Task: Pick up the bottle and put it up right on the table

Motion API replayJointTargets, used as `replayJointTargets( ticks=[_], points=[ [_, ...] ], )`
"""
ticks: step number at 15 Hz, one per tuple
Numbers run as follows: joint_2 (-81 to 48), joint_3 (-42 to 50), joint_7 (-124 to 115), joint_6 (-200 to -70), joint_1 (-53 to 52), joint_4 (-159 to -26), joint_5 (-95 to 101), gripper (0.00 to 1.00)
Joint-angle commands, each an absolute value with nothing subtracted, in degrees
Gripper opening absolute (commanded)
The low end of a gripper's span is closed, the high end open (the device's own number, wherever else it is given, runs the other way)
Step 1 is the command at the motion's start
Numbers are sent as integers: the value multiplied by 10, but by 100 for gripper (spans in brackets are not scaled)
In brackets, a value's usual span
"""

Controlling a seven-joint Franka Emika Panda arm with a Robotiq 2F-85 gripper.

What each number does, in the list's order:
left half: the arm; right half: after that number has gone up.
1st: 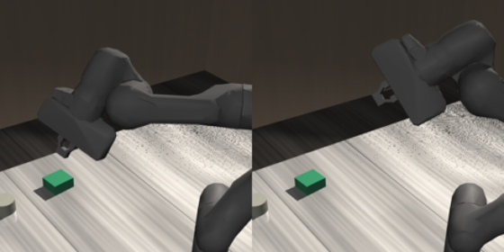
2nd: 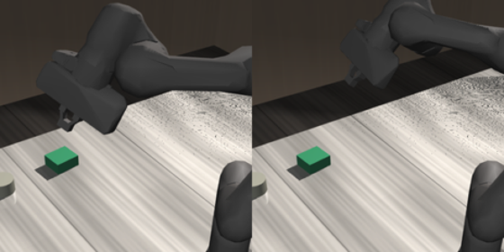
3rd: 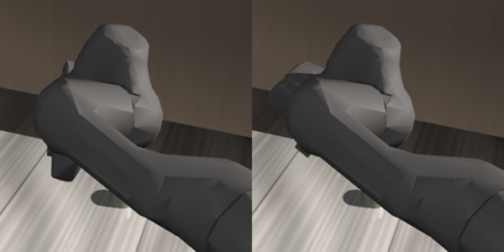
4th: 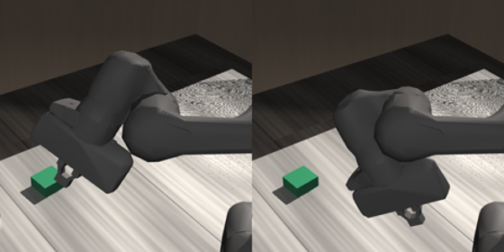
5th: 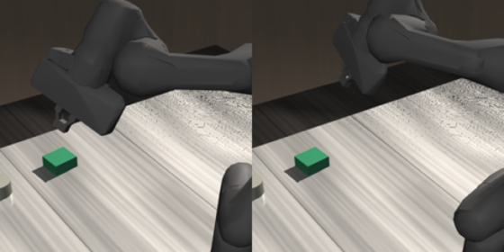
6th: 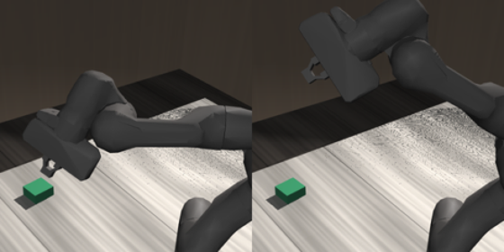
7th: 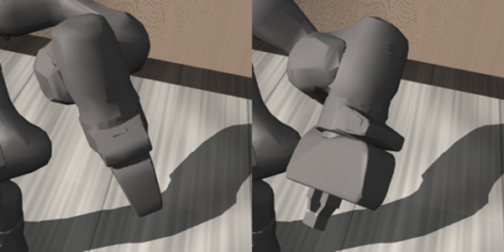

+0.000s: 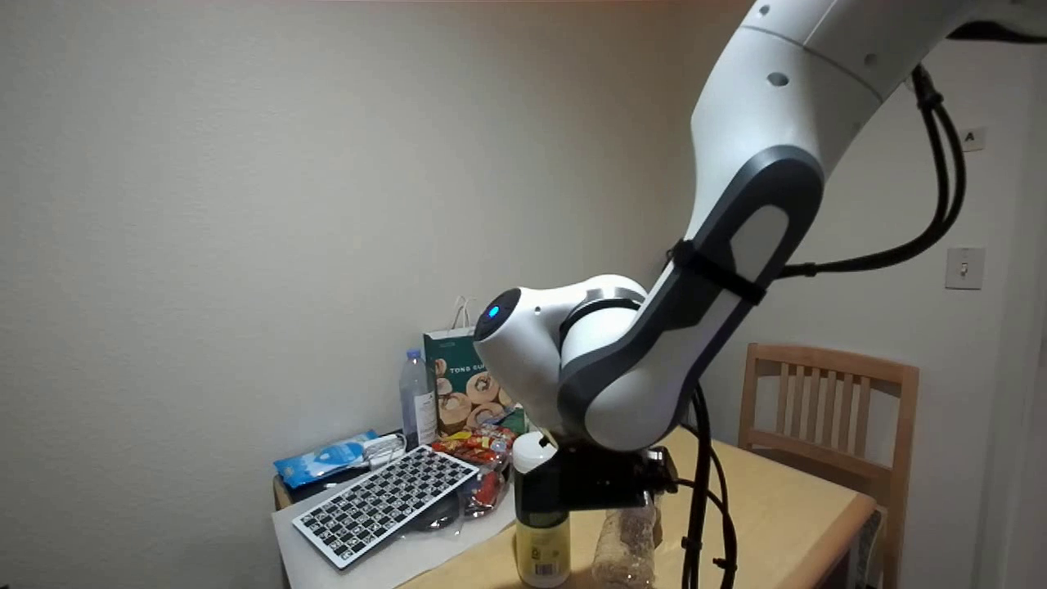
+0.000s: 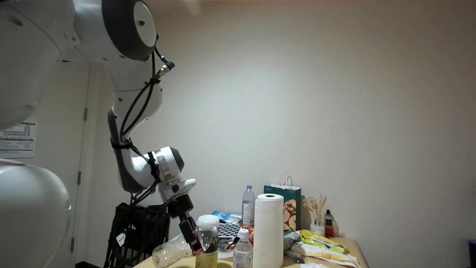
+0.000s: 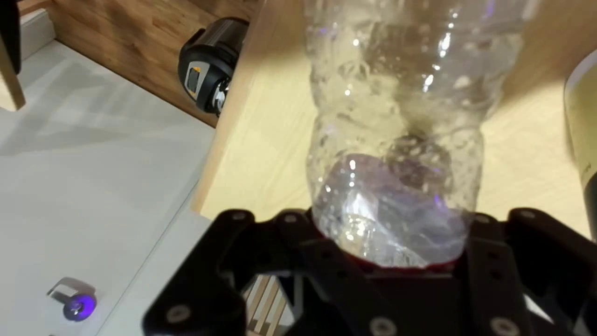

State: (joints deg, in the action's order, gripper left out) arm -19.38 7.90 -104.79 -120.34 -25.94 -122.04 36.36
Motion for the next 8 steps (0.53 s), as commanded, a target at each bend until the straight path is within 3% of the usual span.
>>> replayJointTargets(
  ticks=[1,8],
  points=[
    [-123,31,-1155,-1110,-246,-1259,417,7],
    [-184,-54,-1337,-866,-243,-1167,447,7]
  ],
)
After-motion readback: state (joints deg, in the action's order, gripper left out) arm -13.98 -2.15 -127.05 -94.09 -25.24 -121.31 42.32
